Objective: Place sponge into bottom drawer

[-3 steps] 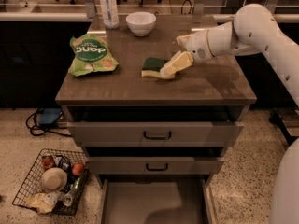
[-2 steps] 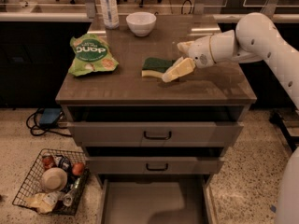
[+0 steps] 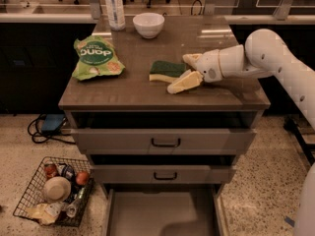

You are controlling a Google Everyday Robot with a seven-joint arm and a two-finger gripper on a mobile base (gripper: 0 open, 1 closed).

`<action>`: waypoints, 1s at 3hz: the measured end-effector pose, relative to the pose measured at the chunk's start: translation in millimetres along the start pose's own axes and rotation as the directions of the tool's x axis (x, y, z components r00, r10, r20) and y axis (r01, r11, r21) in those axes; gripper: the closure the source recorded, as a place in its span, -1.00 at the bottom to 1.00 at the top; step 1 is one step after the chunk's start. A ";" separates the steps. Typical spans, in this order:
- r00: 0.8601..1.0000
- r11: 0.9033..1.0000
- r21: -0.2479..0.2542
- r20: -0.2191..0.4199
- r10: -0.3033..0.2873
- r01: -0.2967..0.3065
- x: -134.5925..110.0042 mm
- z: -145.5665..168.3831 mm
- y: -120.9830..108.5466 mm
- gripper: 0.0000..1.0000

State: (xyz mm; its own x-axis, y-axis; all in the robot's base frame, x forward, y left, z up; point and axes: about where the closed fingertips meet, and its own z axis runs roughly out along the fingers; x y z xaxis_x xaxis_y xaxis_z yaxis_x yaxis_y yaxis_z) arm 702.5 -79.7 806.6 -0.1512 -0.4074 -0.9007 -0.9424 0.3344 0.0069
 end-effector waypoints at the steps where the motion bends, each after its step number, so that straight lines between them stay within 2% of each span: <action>1: 1.000 1.000 -0.003 -0.001 -0.001 0.001 -0.7 1.8 0.7 -0.20; 2: 1.000 1.000 -0.004 -0.001 -0.001 0.001 -3.3 0.8 0.7 0.42; 3: 1.000 1.000 -0.004 -0.001 -0.001 0.001 -7.1 -1.1 0.8 0.88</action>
Offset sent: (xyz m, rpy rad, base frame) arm 0.0000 0.0020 -0.0001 -0.0003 0.0011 0.0032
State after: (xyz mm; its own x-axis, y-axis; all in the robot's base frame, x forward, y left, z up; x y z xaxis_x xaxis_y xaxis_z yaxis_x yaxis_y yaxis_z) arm 702.6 -77.4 813.5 -0.1508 -0.4081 -0.9004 -0.9436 0.3310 0.0080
